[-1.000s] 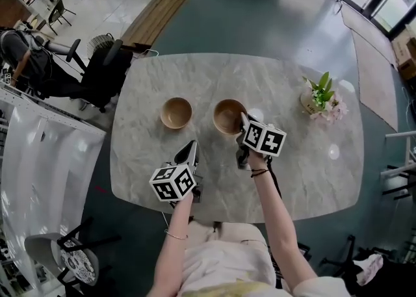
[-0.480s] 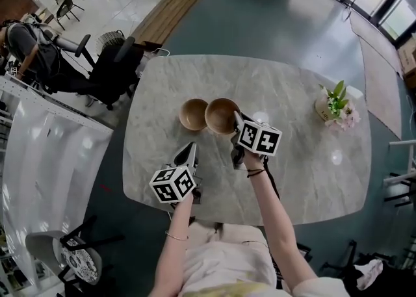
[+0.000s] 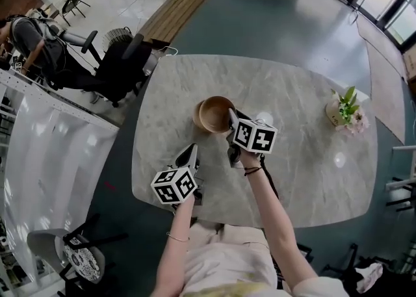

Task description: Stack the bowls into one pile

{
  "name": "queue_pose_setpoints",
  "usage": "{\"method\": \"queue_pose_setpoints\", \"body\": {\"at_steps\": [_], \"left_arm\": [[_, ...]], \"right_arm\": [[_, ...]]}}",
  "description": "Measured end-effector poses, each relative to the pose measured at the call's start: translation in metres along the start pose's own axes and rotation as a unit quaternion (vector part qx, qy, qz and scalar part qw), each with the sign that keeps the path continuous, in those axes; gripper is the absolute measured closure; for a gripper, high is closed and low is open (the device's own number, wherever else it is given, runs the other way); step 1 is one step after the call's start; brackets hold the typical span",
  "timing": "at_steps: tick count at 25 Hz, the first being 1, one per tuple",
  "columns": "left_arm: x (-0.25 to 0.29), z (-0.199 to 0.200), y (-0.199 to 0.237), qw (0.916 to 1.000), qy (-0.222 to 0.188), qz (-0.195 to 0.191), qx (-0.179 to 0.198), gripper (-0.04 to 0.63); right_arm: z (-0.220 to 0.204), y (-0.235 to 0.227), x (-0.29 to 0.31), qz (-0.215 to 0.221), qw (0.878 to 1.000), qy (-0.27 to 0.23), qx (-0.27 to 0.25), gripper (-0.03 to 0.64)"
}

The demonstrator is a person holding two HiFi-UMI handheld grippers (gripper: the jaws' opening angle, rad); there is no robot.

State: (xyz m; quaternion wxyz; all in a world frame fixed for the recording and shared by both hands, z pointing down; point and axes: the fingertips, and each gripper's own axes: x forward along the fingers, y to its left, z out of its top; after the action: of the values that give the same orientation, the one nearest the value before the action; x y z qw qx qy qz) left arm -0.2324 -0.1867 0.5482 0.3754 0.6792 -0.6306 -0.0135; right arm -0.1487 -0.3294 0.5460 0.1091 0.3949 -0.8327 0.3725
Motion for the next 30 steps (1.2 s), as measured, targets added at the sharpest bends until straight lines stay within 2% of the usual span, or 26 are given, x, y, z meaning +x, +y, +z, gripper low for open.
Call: {"method": "queue_pose_setpoints", "body": {"at_steps": [6,16,30], "left_arm": [[-0.003,0.003,0.018,1.0000,0.003,0.005,-0.005,0.595],[-0.004,0.003,0.035,0.9999,0.013,0.005,-0.007,0.595],[-0.002,0.002,0.042,0.9998,0.018,0.002,-0.008,0.595]], "right_arm": [[-0.011,0.012,0.021,-0.013,0.999,0.019,-0.040,0.591],[-0.019,0.004,0.037,-0.065,0.994,0.028,-0.082,0.591],[-0.019,0.012,0.043,-0.076,0.983,0.039,-0.163,0.574]]}}
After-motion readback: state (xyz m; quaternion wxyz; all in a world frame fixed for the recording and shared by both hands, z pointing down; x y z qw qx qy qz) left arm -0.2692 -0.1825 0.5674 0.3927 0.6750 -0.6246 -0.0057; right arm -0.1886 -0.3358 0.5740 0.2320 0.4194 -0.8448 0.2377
